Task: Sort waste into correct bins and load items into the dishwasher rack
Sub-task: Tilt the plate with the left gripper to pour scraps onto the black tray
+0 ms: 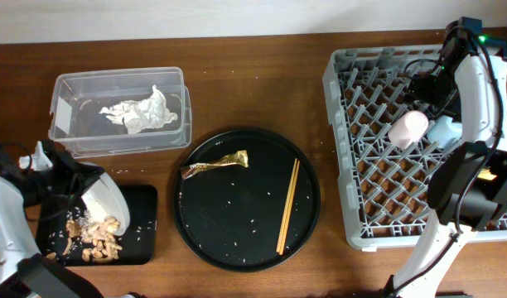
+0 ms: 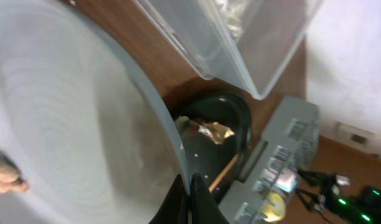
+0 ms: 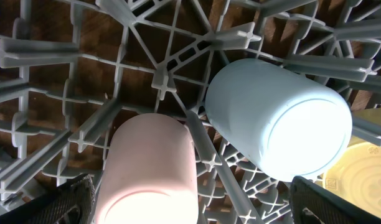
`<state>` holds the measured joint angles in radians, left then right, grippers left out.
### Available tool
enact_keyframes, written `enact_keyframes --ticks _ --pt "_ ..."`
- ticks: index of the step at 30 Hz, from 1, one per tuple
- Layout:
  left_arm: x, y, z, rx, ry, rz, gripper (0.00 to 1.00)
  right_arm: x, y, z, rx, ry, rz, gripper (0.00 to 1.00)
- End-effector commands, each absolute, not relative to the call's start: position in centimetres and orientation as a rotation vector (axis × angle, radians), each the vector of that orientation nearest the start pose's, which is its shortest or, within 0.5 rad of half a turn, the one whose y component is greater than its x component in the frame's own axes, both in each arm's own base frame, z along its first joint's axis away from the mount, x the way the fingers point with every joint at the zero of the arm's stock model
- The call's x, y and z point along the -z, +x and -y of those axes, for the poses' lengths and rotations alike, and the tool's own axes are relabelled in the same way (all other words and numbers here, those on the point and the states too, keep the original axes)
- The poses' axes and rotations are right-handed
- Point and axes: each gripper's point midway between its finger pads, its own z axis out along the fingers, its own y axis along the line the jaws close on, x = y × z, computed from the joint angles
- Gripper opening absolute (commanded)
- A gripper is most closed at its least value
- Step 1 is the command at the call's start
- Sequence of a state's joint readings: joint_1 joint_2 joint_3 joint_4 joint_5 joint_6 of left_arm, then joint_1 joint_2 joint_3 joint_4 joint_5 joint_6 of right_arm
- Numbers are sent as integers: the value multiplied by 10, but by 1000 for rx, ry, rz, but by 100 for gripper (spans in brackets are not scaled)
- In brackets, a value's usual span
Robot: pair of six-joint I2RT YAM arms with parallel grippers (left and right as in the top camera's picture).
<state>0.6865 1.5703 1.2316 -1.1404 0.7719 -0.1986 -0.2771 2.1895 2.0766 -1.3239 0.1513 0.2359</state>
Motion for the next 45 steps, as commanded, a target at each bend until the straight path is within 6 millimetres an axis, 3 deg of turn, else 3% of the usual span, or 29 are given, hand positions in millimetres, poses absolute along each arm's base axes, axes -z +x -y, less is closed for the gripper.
enact_keyframes --ticks 1,4,9,12,14,15,19,25,37,40,42,45 --pt "-176 302 -88 1146 -1008 -2347 1 -118 432 149 233 785 -2898 98" --pt "-176 299 -90 1155 -1030 -2340 1 -118 432 149 233 785 -2898 98" --pt "-205 305 -75 1335 -827 -2208 2 -118 432 149 233 785 -2898 98" --pt "-206 297 -77 1358 -872 -2202 1 -118 432 149 233 785 -2898 98" --pt "-202 300 -96 1256 -840 -2192 2 -118 433 150 233 785 -2897 98" --pt "-201 296 -101 1264 -904 -2180 1 -118 432 149 233 785 -2898 98" --pt "-220 286 -103 1355 -862 -2059 2 -118 432 149 233 785 -2898 99" --pt "-221 282 -117 1321 -872 -2024 2 -118 432 149 233 785 -2898 98" --pt "-226 268 -96 1459 -987 -2024 1 -118 432 149 233 785 -2898 98" --pt "-231 274 -101 1424 -898 -1999 2 -118 432 149 233 785 -2898 98" --pt "-235 268 -92 1481 -940 -1994 2 -118 432 149 233 785 -2898 98" --pt "-239 274 -98 1407 -809 -1976 1 -118 432 149 233 785 -2898 98"
